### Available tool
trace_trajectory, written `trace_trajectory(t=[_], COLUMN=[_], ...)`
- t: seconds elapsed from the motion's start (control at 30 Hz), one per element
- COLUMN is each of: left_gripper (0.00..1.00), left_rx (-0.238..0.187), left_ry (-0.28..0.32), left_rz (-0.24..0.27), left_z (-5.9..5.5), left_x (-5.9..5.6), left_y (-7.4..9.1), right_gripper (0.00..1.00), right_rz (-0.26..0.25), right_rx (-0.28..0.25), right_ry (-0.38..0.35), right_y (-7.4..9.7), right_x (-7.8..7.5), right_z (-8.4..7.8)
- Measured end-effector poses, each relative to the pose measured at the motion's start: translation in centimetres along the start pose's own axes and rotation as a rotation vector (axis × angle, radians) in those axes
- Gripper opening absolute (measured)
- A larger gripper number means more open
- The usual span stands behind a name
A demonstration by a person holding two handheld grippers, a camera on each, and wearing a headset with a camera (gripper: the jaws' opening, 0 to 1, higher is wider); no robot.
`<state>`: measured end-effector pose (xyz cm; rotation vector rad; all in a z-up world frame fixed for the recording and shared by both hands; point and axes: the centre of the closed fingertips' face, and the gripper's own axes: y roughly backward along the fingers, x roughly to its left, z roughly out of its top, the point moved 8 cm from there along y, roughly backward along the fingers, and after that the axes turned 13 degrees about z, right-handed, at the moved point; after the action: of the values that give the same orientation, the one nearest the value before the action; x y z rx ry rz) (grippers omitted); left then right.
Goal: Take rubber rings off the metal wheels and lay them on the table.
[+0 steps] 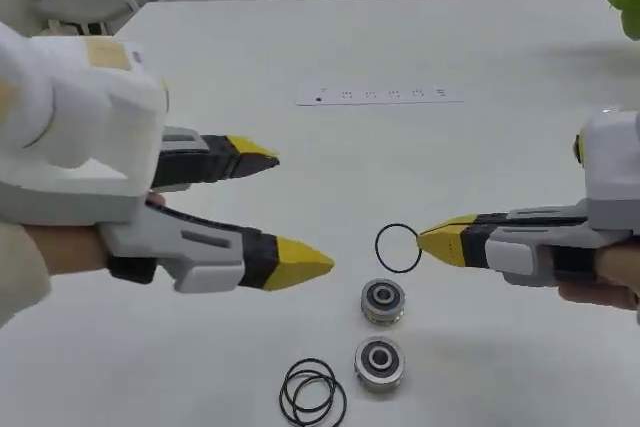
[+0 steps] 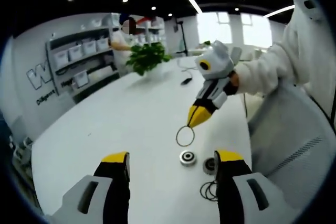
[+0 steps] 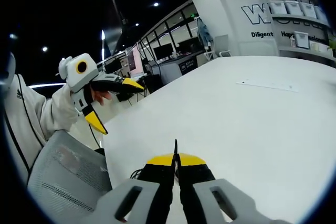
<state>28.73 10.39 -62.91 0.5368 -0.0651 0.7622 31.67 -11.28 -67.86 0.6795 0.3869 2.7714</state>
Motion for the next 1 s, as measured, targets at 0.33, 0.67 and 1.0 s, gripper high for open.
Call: trace_trajectory(t=[0.33,0.67,1.0], left_gripper=[0.77,0.90,0.98], left_rx=[0.055,0.091,0.054], left_ry=[0.022,0.119,0.191], left_rz=[0.047,0.073,0.040], left_z=[-3.3,-6.4,-7.0], left_x=[-0.4,-1.8,-2.9], left_y=[3.0,4.8,6.3], right_gripper=[0.00,0.00,0.00], right_rz=[0.027,0.090,0.147], right_rx=[0.008,-0.014,0.005], right_ry=[0.058,0.103,0.119], right_y=[-0.3,-1.4,-3.2], right_x=[2.0,4.8,6.7], right_z=[1.1,2.6,2.9])
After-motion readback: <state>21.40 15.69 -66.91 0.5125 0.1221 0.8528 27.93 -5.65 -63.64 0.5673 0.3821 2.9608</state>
